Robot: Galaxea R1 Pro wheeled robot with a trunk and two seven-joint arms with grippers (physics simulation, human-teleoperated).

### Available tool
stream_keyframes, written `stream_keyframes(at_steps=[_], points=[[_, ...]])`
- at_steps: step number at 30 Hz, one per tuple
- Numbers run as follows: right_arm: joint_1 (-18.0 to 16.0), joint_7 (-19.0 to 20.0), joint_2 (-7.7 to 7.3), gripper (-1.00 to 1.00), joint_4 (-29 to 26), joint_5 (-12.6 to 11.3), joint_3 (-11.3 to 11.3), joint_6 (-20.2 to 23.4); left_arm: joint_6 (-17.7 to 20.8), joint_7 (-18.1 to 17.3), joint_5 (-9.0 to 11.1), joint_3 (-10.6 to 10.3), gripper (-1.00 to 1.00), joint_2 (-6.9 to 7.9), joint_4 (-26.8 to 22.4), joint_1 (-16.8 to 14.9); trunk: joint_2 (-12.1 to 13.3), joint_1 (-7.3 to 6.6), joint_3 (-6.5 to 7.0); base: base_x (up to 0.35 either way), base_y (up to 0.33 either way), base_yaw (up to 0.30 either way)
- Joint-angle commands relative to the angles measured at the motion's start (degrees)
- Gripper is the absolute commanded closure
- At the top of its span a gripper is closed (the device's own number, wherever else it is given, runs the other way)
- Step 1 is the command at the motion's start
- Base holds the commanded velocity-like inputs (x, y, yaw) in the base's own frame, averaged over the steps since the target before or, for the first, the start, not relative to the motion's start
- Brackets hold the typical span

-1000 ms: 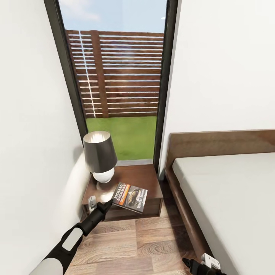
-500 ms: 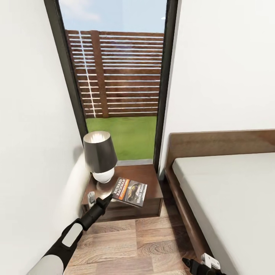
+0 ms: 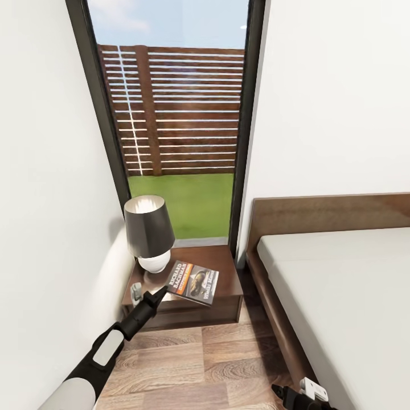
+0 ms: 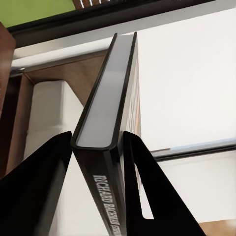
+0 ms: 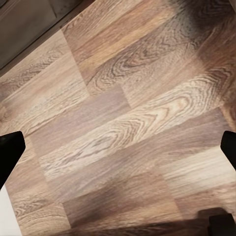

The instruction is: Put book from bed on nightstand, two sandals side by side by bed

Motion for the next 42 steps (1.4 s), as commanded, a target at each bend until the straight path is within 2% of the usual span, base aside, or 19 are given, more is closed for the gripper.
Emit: stream_keyframes(at_steps=[1, 10, 29, 42], points=[[-0.09, 0.32, -0.01, -1.00, 0.20, -0.34, -0.03, -0.04, 0.48, -0.11, 0.42, 0.06, 1.00, 0.01, 0.03, -0.04, -0.03, 0.00, -0.05, 0.000, 0.000, 0.000], [-0.09, 0.36, 0.01, -1.00, 0.20, -0.42, 0.04, -0.06, 0.55, -0.10, 0.49, 0.04, 1.00, 0.06, 0.02, -0.06, -0.03, 0.00, -0.05, 0.006, 0.007, -0.082], [-0.09, 0.24, 0.02, -1.00, 0.20, -0.41, 0.12, -0.13, 0.65, -0.11, 0.51, 0.04, 1.00, 0.15, 0.02, -0.04, -0.03, 0.00, -0.05, 0.106, 0.116, -0.239], [-0.09, 0.15, 0.02, -1.00, 0.20, -0.35, 0.13, -0.23, 0.65, -0.11, 0.51, 0.10, 1.00, 0.15, 0.04, -0.04, -0.03, 0.00, -0.05, 0.139, 0.173, -0.042]])
